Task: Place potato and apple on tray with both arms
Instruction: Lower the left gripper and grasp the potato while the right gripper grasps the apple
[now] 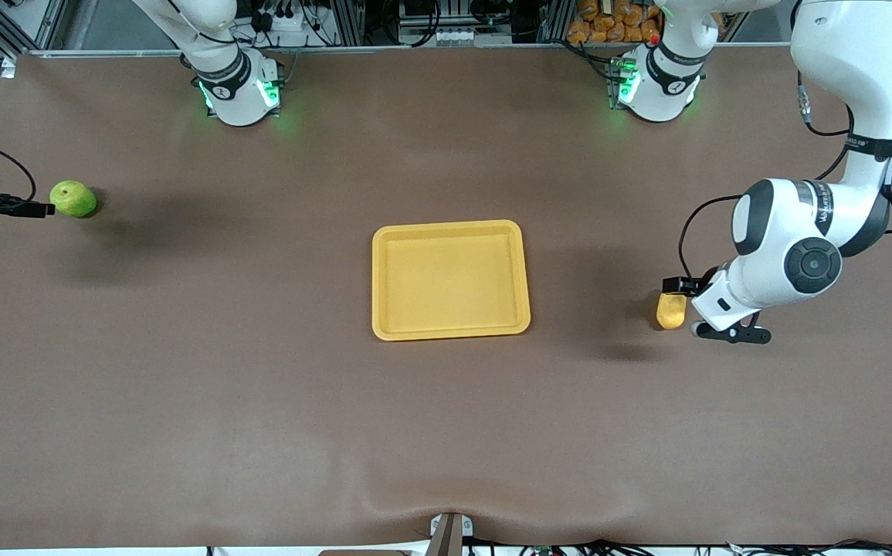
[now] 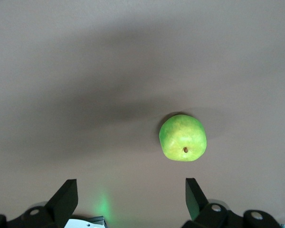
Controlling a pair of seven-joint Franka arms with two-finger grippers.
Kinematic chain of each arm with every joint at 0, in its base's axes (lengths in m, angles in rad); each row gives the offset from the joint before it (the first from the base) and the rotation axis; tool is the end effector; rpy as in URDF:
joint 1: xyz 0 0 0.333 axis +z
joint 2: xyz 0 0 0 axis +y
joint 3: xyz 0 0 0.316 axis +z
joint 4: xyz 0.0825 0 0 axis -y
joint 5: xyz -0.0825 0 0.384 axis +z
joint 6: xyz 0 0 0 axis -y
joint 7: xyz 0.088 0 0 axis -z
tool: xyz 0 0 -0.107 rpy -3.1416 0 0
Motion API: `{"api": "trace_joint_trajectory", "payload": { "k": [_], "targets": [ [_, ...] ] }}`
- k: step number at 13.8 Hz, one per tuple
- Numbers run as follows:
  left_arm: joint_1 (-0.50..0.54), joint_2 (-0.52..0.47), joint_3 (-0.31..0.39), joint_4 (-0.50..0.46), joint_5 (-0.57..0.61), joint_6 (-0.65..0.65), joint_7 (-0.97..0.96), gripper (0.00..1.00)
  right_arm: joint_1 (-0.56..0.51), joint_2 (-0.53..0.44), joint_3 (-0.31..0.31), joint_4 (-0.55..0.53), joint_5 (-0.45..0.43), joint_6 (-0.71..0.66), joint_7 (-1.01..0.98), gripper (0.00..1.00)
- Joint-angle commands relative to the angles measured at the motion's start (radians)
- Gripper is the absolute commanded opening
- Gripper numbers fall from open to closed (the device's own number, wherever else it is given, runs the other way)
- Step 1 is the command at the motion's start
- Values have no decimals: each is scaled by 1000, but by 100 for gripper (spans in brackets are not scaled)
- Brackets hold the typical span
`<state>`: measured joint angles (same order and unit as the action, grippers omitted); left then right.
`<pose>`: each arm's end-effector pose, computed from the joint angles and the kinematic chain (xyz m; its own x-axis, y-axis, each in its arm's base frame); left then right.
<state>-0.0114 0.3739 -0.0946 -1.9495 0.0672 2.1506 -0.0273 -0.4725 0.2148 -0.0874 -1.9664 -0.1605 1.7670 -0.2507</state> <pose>0.5945 -0.0586 0.2752 0.9790 -0.1132 -0.1695 -0.1181 -0.9928 -0.0193 0.4576 -0.3019 0.3399 0.8736 -0.2303 -0.4287 -0.2342 -0.9712 0.0444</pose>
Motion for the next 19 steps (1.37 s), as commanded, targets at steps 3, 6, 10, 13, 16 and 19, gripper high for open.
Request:
{"api": "trace_joint_trajectory", "payload": {
  "k": [3, 6, 10, 13, 16, 19],
  "targets": [
    [8, -40, -2, -98, 20, 130, -3, 100, -58, -38, 17, -75, -37, 66, -36, 100],
    [8, -21, -2, -126, 20, 222, -3, 100, -86, -38, 17, -115, -37, 103, -59, 100],
    [-4, 46, 1, -124, 23, 300, -2, 100, -101, -38, 17, -137, -37, 106, -59, 100],
    [7, 72, -1, -120, 63, 315, -3, 100, -103, -38, 17, -144, -37, 108, -59, 100],
    [7, 114, -1, -118, 65, 374, 0, 100, -112, -40, 17, -175, -37, 140, -59, 100],
    [5, 115, -1, -118, 63, 374, 0, 23, -121, -41, 17, -221, -60, 216, -64, 100]
  ]
}}
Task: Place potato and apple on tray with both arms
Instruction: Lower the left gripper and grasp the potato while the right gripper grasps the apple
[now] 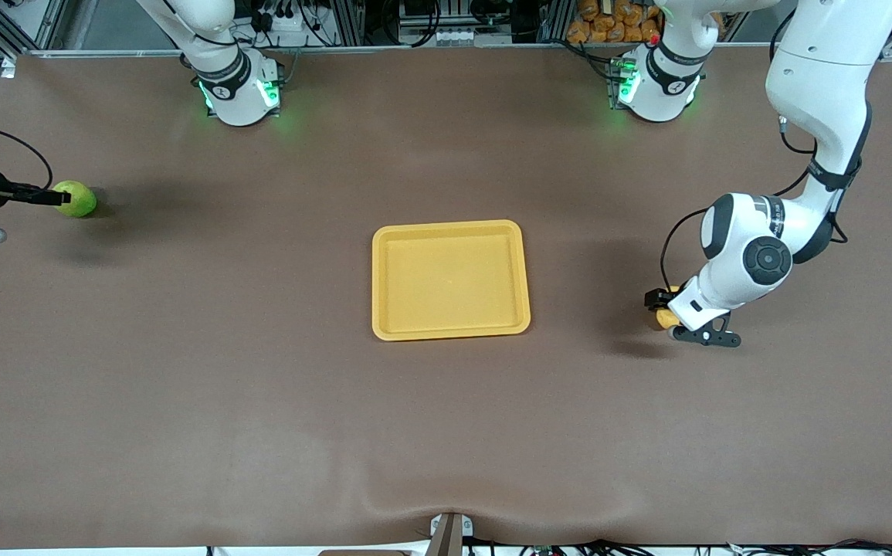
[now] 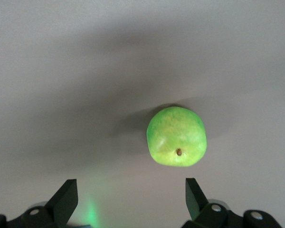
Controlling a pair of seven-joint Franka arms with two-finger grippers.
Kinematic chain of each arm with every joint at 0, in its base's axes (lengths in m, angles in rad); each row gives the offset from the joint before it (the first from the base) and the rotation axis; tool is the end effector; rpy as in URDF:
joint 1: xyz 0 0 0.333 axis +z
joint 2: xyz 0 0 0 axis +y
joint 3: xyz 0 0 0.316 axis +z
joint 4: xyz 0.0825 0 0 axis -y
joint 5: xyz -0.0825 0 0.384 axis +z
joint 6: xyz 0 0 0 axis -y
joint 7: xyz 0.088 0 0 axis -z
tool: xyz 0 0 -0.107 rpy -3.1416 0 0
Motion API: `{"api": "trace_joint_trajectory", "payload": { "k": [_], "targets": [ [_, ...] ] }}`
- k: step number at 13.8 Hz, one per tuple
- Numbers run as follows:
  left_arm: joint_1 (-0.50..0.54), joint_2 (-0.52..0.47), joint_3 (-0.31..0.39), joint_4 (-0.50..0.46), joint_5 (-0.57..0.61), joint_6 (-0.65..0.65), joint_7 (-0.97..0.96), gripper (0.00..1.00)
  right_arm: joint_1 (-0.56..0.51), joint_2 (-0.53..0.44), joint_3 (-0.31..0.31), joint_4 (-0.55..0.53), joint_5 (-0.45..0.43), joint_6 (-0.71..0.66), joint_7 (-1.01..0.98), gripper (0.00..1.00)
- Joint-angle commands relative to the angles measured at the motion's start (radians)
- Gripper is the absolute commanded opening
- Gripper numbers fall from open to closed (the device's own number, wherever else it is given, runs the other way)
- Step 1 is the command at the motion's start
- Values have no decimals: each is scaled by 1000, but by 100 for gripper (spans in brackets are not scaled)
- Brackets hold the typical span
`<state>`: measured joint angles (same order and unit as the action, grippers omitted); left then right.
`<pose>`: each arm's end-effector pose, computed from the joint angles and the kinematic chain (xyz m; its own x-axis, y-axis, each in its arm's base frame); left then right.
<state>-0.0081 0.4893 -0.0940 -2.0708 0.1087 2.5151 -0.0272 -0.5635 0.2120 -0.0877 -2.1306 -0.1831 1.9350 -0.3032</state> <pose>0.5814 -0.0605 0.1879 0.9873 -0.1532 -0.0414 -0.1540 -0.9879 -0.0170 0.4054 -0.3245 0.2842 0.8750 -0.2277 -0.4272 -0.2416 -0.9701 0.0222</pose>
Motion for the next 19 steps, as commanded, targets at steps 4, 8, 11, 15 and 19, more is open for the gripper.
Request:
{"api": "trace_joint_trajectory", "payload": {
  "k": [4, 8, 11, 15, 19],
  "targets": [
    [2, -9, -1, 4, 23, 5, -2, 0, -70, -22, 17, -72, -78, 114, -66, 100],
    [3, -86, 3, 7, 22, -54, -2, 0, -105, -5, 17, -107, -98, 191, -100, 100],
    [19, -146, -3, 90, 22, -152, -58, 0, -121, 7, 17, -126, -105, 239, -117, 100],
    [-49, -149, -13, 187, 22, -335, -167, 0, -141, 36, 17, -138, -116, 295, -151, 100],
    [-64, -156, -113, 204, 22, -349, -411, 0, -162, 59, 19, -155, -116, 334, -165, 100]
  ]
}}
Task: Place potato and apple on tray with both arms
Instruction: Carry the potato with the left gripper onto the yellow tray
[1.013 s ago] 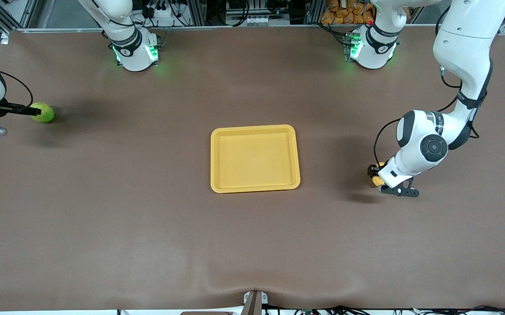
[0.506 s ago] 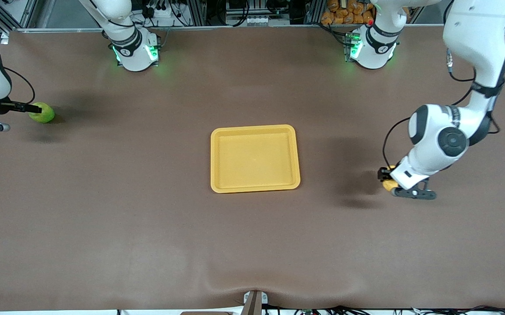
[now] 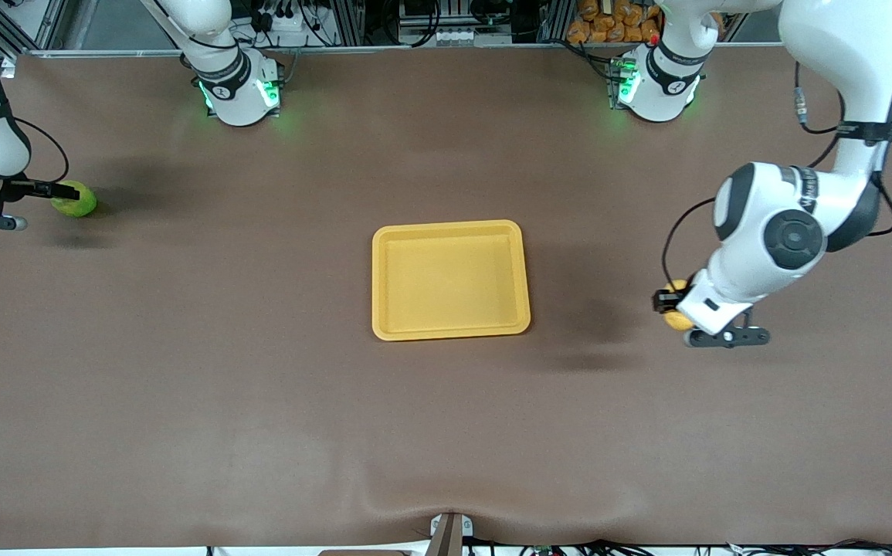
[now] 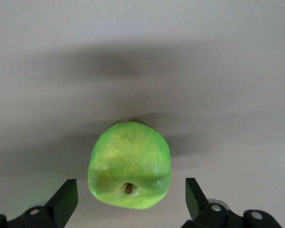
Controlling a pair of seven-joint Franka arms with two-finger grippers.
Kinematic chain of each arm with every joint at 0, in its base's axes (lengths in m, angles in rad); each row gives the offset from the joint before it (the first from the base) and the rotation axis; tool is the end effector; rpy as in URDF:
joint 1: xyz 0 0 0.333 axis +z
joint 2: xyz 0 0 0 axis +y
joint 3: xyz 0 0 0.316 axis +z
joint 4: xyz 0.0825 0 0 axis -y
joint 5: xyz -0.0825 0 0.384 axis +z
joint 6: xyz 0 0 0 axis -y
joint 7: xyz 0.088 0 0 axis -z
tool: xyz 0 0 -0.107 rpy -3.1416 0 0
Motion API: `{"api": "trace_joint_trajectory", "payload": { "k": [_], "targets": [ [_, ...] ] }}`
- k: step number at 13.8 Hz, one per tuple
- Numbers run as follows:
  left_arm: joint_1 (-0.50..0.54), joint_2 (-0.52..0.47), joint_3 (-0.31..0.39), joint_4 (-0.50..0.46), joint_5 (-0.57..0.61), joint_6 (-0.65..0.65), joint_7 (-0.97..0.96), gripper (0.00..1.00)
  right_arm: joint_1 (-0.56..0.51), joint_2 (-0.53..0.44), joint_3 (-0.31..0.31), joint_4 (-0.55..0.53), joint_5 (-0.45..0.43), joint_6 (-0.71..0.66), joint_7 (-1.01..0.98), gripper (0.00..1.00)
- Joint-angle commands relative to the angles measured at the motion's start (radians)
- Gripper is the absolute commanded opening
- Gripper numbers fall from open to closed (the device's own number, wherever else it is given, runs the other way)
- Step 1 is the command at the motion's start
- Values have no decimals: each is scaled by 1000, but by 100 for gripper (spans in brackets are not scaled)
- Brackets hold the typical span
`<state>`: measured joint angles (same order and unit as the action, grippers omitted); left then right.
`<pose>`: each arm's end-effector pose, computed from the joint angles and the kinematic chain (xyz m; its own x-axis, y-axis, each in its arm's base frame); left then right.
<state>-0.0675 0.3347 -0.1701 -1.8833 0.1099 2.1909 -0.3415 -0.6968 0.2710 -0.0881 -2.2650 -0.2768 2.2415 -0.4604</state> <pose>0.6077 -0.1372 0.3320 0.9988 0.0479 -0.0097 0.0475 -0.9982 -0.0378 0.3507 -0.3631 0.2201 0.9280 -0.1161 -0.3540 -0.1152 -0.9931 0.0236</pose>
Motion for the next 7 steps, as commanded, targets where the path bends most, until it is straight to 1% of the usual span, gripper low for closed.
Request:
{"api": "trace_joint_trajectory", "payload": {
  "k": [1, 3, 5, 6, 7],
  "targets": [
    [-8, 1, -64, 16, 21, -25, -131, 0, -35, 7, 19, -31, -22, 44, -7, 100],
    [-29, 9, -103, 18, 19, -25, -222, 0, -59, 25, 19, -54, -22, 99, -7, 100],
    [-84, 29, -106, 50, 19, -25, -328, 0, -62, 36, 21, -56, -22, 112, -7, 100],
    [-107, 46, -106, 76, 19, -25, -376, 0, -64, 36, 21, -56, -22, 110, -9, 90],
    [-135, 64, -106, 94, 19, -25, -422, 0, -64, 36, 21, -56, -22, 110, -9, 63]
  ]
}}
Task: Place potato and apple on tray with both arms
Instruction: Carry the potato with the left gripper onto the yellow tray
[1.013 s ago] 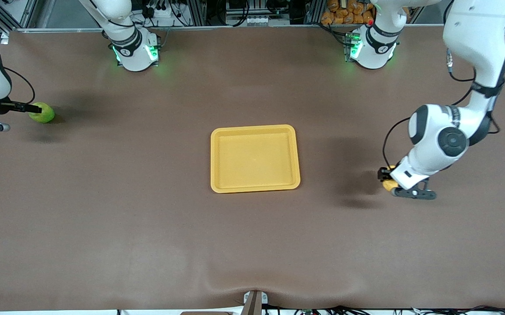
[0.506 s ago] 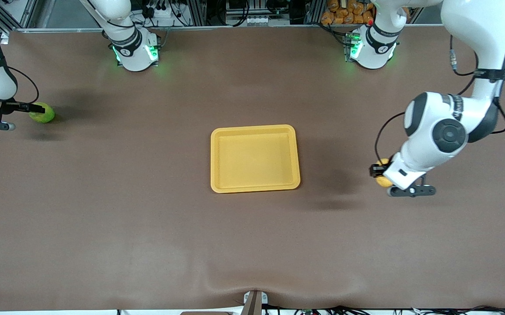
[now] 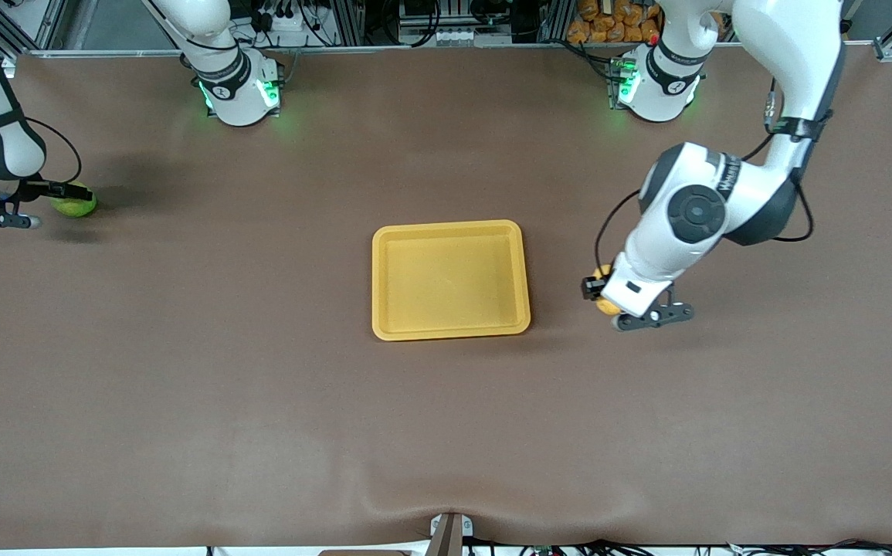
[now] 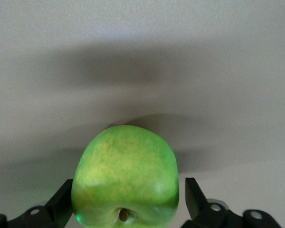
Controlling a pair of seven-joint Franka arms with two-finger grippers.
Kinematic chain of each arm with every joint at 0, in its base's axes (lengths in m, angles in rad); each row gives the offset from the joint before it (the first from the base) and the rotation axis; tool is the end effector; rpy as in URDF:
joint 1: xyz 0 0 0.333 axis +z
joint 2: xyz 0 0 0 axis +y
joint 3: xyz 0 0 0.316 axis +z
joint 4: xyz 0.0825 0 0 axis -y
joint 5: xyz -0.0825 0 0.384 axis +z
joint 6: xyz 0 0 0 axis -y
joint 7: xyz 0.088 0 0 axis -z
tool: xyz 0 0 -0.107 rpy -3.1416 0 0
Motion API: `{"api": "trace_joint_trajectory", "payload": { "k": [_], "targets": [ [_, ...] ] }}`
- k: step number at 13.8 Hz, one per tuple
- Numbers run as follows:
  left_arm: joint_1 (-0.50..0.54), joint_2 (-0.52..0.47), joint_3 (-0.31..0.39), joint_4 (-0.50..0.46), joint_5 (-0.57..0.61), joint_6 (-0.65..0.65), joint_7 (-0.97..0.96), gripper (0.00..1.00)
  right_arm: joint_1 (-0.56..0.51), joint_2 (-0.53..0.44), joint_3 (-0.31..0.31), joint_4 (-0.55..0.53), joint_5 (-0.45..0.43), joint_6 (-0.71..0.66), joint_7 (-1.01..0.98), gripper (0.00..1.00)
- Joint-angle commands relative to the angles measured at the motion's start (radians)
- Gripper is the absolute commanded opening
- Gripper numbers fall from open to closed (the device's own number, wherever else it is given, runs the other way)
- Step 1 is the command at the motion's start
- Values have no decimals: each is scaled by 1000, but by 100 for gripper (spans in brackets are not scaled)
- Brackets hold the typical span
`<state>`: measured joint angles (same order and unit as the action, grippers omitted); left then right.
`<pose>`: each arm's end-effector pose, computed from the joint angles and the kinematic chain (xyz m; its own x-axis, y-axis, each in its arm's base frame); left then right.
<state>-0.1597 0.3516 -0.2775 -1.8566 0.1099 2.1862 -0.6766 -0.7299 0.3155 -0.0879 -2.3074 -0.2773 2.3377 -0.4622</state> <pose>0.5766 -0.2533 0.3377 0.9817 0.1902 -0.0082 0.1902 -0.9817 0.0001 0.3330 -0.3643 0.1888 0.9320 -0.1272 -0.3395 -0.1309 -0.9913 0.0120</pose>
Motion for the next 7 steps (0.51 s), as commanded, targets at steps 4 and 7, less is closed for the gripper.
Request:
{"api": "trace_joint_trajectory", "payload": {
  "k": [4, 7],
  "targets": [
    [-145, 137, 1, 149, 20, -20, -208, 0, -25, -10, 25, -3, -17, 5, -64, 0],
    [-265, 240, 14, 243, 31, -19, -340, 0, 9, -22, 31, 11, -11, -41, -75, 0]
  ]
}}
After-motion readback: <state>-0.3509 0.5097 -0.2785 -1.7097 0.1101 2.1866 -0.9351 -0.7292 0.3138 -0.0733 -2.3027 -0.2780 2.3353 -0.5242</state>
